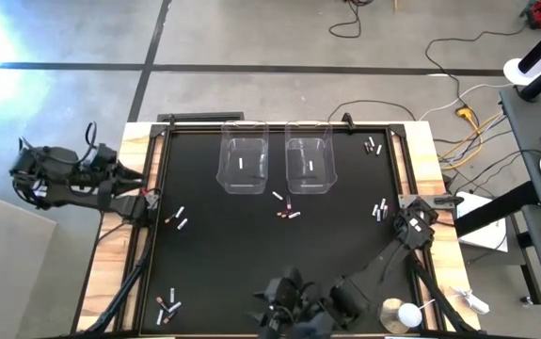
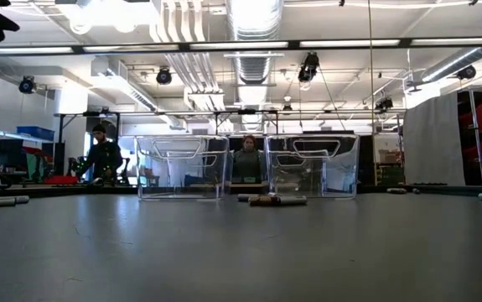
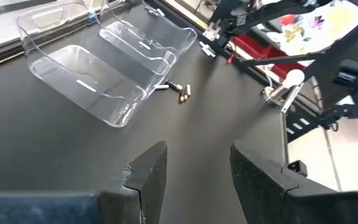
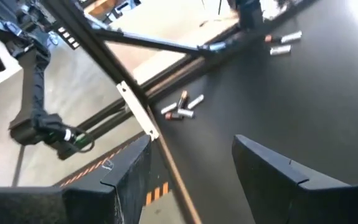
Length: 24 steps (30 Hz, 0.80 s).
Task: Sort batteries
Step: Put the white battery into the left transparent bin
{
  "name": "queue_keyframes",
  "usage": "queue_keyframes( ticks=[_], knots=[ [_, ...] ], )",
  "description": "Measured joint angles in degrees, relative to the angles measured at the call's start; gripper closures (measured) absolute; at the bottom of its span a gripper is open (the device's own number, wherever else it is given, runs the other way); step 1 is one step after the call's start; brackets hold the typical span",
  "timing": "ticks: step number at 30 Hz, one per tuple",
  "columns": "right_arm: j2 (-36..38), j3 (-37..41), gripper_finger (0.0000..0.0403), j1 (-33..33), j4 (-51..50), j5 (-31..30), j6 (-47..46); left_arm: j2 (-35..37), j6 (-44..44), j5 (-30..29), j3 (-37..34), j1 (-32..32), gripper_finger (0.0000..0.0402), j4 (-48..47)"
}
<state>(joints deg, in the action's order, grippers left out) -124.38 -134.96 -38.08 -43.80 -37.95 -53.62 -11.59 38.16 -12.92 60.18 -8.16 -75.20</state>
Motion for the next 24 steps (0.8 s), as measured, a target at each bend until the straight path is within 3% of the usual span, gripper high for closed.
queue_keyframes(
  ticks=[10, 20, 24],
  knots=[
    [0.61, -0.01, 0.0188, 1.17, -4.07, 0.5, 11.23, 1.87, 6.18, 3.16, 0.2, 0.0, 0.0247, -1.23],
    [-1.94, 0.85, 0.0188, -9.78, -22.32, 0.52, -13.16, 1.77, 8.19, 3.03, 0.2, 0.0, 0.0247, -1.25],
    [-3.73, 0.87, 0.0188, -10.44, -27.17, 2.48, -20.67, 1.79, 9.22, 5.37, 0.62, 0.02, 0.0247, -0.2]
  ],
)
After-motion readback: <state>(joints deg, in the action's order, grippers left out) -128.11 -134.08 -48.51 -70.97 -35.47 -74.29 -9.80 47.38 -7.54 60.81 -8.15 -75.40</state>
